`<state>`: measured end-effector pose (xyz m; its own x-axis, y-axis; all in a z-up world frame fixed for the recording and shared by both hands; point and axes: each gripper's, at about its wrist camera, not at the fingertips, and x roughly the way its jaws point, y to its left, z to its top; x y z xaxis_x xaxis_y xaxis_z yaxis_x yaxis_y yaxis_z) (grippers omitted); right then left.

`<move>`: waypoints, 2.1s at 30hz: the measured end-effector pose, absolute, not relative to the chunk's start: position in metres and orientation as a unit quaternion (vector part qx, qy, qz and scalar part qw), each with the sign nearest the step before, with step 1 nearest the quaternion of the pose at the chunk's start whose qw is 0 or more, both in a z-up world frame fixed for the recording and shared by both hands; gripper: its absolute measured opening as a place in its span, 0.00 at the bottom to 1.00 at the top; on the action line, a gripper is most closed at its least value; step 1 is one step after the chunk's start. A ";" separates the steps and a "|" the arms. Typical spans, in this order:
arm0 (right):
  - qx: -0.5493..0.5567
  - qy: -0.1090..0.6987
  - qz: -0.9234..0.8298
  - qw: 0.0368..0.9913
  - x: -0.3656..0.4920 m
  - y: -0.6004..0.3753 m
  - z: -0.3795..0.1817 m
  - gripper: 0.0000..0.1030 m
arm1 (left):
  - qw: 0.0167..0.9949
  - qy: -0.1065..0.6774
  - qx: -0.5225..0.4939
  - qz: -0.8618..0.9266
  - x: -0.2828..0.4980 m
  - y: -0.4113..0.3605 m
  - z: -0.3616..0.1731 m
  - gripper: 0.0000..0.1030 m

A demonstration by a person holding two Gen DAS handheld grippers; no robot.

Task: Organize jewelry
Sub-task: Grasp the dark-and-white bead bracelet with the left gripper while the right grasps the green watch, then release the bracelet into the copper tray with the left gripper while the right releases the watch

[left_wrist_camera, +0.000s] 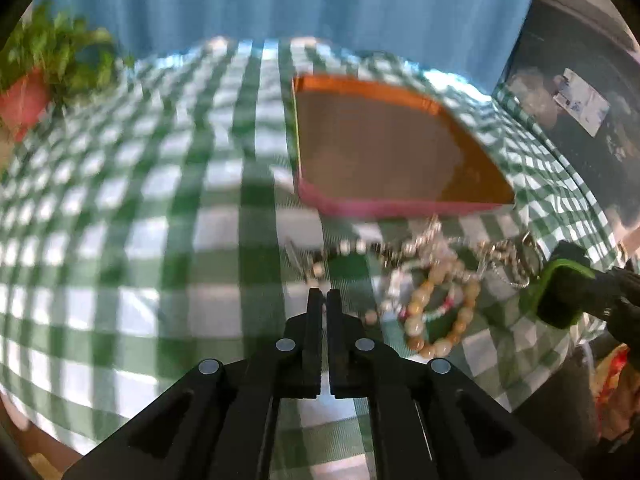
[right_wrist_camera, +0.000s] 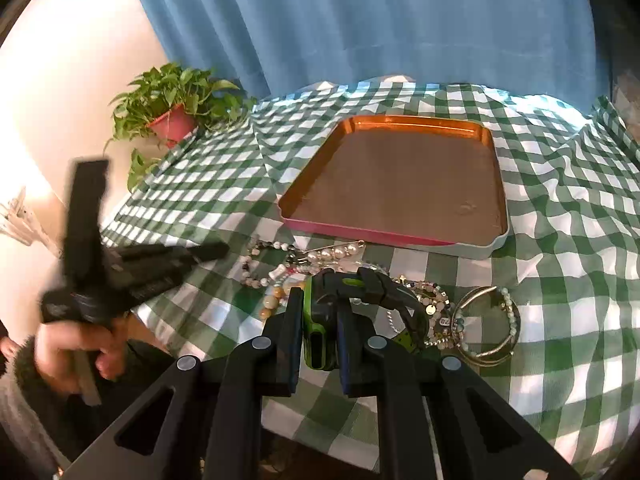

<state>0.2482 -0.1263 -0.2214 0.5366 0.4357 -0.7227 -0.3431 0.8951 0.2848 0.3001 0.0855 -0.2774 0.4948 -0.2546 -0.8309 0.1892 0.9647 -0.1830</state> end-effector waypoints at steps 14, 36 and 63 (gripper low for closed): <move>0.035 0.424 0.197 0.883 0.240 -0.134 -0.215 0.13 | 0.878 0.464 0.031 -0.113 0.320 0.062 -0.292 0.13; 0.053 0.339 0.126 0.931 0.195 -0.145 -0.117 0.13 | 0.929 0.348 -0.027 -0.122 0.225 0.049 -0.120 0.13; 0.008 0.290 0.146 0.946 0.100 -0.121 -0.060 0.13 | 0.938 0.283 -0.042 -0.195 0.123 0.029 -0.061 0.13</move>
<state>0.0999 -0.1209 -0.0600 0.7893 0.2804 -0.5463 -0.2707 0.9574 0.1004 0.1228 0.0295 -0.0612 0.7638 -0.3900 -0.5143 0.3428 0.9203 -0.1887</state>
